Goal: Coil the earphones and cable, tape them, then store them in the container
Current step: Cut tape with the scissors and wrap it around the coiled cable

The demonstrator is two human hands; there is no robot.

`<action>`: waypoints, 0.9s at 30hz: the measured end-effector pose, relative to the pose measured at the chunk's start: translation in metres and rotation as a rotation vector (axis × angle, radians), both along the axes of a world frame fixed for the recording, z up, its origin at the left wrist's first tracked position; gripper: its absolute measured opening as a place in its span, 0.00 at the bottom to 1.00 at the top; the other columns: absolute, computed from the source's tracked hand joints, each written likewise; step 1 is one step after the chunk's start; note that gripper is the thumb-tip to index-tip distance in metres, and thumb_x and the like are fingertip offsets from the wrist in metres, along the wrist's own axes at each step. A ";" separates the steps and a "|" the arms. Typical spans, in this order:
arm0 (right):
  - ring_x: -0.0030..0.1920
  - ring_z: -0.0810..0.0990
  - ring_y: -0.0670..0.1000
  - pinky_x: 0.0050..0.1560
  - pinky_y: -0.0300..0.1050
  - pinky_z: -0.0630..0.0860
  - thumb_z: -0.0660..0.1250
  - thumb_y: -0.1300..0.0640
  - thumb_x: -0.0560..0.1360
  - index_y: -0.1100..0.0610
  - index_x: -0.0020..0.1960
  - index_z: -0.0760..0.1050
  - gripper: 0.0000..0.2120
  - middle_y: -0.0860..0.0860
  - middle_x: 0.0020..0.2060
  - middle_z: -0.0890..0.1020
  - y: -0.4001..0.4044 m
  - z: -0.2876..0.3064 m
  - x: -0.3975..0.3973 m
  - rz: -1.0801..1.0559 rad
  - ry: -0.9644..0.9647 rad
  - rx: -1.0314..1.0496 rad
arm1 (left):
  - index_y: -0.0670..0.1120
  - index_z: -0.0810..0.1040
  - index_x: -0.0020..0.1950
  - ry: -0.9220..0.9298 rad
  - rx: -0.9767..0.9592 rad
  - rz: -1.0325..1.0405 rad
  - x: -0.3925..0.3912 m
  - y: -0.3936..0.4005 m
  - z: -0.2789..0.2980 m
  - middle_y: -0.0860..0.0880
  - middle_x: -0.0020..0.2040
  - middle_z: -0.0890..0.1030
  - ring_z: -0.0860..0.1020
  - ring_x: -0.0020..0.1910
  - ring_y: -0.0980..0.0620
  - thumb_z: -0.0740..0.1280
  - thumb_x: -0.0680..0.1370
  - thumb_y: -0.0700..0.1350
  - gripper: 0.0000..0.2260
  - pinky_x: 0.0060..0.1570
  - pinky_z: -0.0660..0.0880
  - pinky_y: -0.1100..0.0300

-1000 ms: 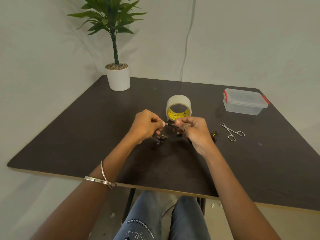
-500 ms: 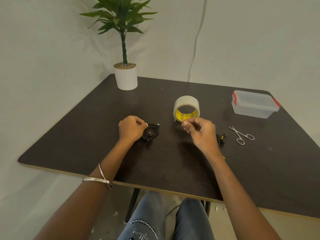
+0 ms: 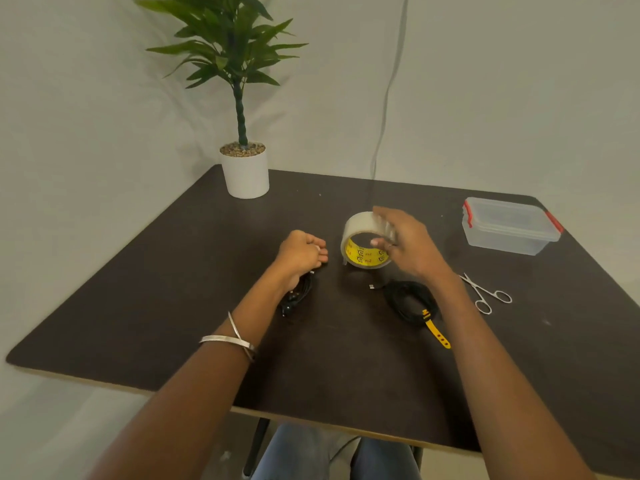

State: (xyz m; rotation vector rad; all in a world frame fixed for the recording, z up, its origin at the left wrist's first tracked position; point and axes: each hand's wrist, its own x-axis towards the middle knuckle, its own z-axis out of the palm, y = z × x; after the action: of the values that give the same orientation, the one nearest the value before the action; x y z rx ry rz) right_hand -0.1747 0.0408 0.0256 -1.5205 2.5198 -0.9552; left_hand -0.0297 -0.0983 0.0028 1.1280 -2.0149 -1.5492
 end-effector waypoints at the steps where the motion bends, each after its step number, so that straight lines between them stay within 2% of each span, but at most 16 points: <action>1: 0.68 0.70 0.57 0.68 0.55 0.66 0.72 0.60 0.73 0.57 0.72 0.67 0.29 0.56 0.67 0.73 0.003 -0.004 -0.003 -0.007 -0.062 -0.069 | 0.37 0.75 0.62 -0.006 0.006 -0.016 -0.003 -0.001 0.001 0.42 0.53 0.81 0.81 0.50 0.51 0.57 0.80 0.33 0.13 0.49 0.78 0.62; 7: 0.61 0.76 0.50 0.61 0.43 0.73 0.70 0.69 0.72 0.55 0.69 0.71 0.27 0.52 0.62 0.77 0.017 -0.027 -0.018 -0.076 -0.388 -0.325 | 0.36 0.73 0.64 -0.010 0.122 -0.094 -0.020 0.001 0.012 0.39 0.56 0.79 0.80 0.51 0.48 0.57 0.81 0.33 0.13 0.49 0.78 0.59; 9: 0.59 0.77 0.50 0.59 0.44 0.76 0.70 0.70 0.71 0.54 0.67 0.72 0.27 0.51 0.60 0.78 0.021 -0.032 -0.021 -0.091 -0.484 -0.398 | 0.35 0.73 0.61 0.017 0.204 -0.105 -0.025 0.005 0.014 0.38 0.55 0.79 0.80 0.51 0.45 0.58 0.81 0.34 0.11 0.50 0.78 0.56; 12: 0.60 0.77 0.50 0.54 0.39 0.76 0.71 0.70 0.71 0.53 0.66 0.73 0.27 0.50 0.59 0.79 0.024 -0.033 -0.024 -0.081 -0.546 -0.438 | 0.35 0.75 0.57 0.026 0.288 -0.121 -0.032 0.014 0.014 0.38 0.50 0.80 0.81 0.48 0.44 0.62 0.80 0.35 0.08 0.49 0.79 0.54; 17: 0.62 0.76 0.50 0.62 0.48 0.75 0.72 0.70 0.69 0.52 0.65 0.73 0.28 0.50 0.60 0.79 0.027 -0.035 -0.026 -0.061 -0.546 -0.461 | 0.34 0.77 0.53 0.102 0.433 -0.028 -0.040 0.024 0.008 0.40 0.43 0.81 0.81 0.40 0.47 0.68 0.77 0.35 0.07 0.44 0.81 0.53; 20: 0.62 0.76 0.49 0.62 0.47 0.75 0.72 0.71 0.69 0.52 0.65 0.73 0.28 0.49 0.61 0.78 0.030 -0.034 -0.027 -0.042 -0.548 -0.470 | 0.34 0.78 0.50 0.153 0.499 0.024 -0.039 0.026 0.010 0.42 0.39 0.81 0.80 0.37 0.49 0.70 0.74 0.33 0.06 0.40 0.82 0.54; 24: 0.64 0.75 0.49 0.60 0.37 0.74 0.70 0.72 0.71 0.54 0.68 0.71 0.29 0.51 0.63 0.76 0.033 -0.033 -0.029 0.018 -0.480 -0.441 | 0.35 0.78 0.49 0.170 0.494 0.047 -0.037 0.027 0.011 0.42 0.38 0.81 0.80 0.35 0.49 0.70 0.74 0.34 0.06 0.38 0.82 0.54; 27: 0.66 0.73 0.52 0.65 0.41 0.71 0.69 0.73 0.71 0.55 0.69 0.70 0.30 0.51 0.62 0.74 0.034 -0.033 -0.029 0.088 -0.377 -0.429 | 0.37 0.78 0.45 0.213 0.500 0.073 -0.036 0.029 0.008 0.42 0.37 0.80 0.80 0.35 0.48 0.69 0.75 0.35 0.02 0.41 0.82 0.51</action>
State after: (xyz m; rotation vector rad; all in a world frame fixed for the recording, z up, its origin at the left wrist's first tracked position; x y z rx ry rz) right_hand -0.2042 0.0747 -0.0073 -1.3551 2.0579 -1.6658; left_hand -0.0660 -0.0692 0.0110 1.1271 -1.4714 -2.1007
